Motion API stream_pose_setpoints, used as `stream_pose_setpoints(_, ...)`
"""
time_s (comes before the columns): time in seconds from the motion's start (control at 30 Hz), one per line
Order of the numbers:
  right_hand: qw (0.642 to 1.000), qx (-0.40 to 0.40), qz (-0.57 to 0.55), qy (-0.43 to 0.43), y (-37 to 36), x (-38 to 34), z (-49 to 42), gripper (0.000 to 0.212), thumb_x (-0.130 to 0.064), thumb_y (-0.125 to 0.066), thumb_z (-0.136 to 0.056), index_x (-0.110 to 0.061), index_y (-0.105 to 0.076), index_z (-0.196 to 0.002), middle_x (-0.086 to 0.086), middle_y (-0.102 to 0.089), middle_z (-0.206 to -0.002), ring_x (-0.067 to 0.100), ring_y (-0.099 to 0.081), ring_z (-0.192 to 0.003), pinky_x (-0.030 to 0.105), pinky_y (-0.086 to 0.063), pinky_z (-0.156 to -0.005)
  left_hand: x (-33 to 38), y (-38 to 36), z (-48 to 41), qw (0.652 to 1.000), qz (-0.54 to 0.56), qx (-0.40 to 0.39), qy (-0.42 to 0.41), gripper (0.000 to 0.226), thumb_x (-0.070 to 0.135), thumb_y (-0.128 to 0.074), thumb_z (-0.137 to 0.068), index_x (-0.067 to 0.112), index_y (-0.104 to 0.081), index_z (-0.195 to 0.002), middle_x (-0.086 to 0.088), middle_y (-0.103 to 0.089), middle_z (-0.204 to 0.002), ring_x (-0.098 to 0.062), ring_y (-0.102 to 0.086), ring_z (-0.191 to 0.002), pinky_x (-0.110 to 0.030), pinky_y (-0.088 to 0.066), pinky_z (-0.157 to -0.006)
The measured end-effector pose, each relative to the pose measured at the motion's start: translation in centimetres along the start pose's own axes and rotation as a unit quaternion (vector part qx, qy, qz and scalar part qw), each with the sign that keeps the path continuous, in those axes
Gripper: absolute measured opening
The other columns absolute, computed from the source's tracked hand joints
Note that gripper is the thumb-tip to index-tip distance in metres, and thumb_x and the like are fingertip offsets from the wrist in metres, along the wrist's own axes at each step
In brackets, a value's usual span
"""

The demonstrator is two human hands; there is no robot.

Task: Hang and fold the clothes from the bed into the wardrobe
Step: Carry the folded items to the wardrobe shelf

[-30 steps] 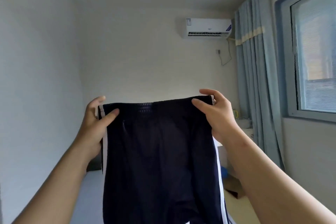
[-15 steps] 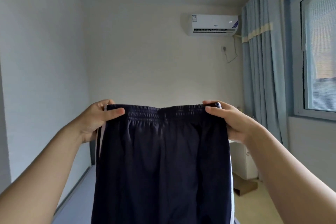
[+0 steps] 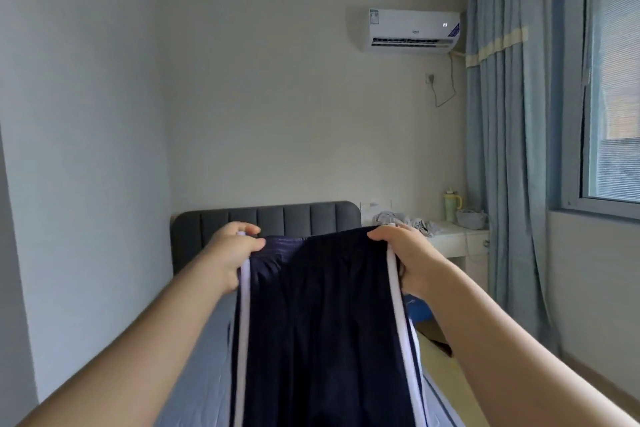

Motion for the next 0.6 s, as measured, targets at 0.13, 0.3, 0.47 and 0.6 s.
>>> stream_pose_setpoints(0.13, 0.998, -0.028, 0.018, 0.061, -3.3, 0.9, 0.7, 0.013, 0.0, -0.059, -0.085, -0.005, -0.051, -0.094, 0.015, -0.055, -0.084, 0.028, -0.057, -0.079, 0.042, -0.049, -0.077, -0.7, -3.9, 1.5, 0.989, -0.075, 0.046, -0.115, 0.017, 0.002, -0.057, -0.085, 0.017, -0.054, -0.09, 0.004, -0.051, -0.085, -0.012, -0.049, -0.073, -0.024, -0.037, -0.062)
stream_pose_setpoints(0.3, 0.992, -0.089, -0.082, 0.03, -4.6, 1.7, 1.3, 0.026, -0.023, -0.048, -0.096, 0.0, -0.061, -0.092, 0.012, -0.063, -0.075, 0.019, -0.062, -0.066, 0.026, -0.052, -0.061, -0.9, -5.9, 2.8, 0.989, -0.056, 0.017, -0.137, 0.018, 0.012, -0.058, -0.087, 0.029, -0.054, -0.085, 0.006, -0.058, -0.09, -0.007, -0.056, -0.08, -0.022, -0.044, -0.068)
stream_pose_setpoints(0.47, 0.986, -0.109, -0.127, 0.018, -3.9, 1.3, 1.0, 0.058, -0.045, -0.033, -0.098, 0.001, -0.066, -0.104, 0.015, -0.066, -0.102, 0.021, -0.062, -0.093, 0.027, -0.05, -0.078, -1.5, -5.4, 3.6, 0.981, -0.034, -0.136, -0.134, 0.057, 0.056, -0.06, -0.074, 0.031, -0.047, -0.124, 0.014, -0.046, -0.122, -0.005, -0.043, -0.115, -0.026, -0.036, -0.09)
stream_pose_setpoints(0.6, 0.977, -0.146, -0.156, 0.015, -3.9, 1.1, 1.1, 0.048, -0.038, -0.037, -0.098, 0.001, -0.066, -0.1, 0.015, -0.071, -0.098, 0.022, -0.067, -0.091, 0.029, -0.052, -0.076, -1.9, -5.0, 3.1, 0.979, -0.064, -0.112, -0.161, 0.093, 0.024, -0.081, -0.067, 0.035, -0.027, -0.141, 0.019, -0.039, -0.117, -0.001, -0.038, -0.112, -0.021, -0.033, -0.085)
Point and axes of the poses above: each hand's wrist, its own z-axis away from the middle knuckle, its own y-axis out of the back of the hand, x = y × z, the point moved 1 cm from there along -z, towards the middle knuckle
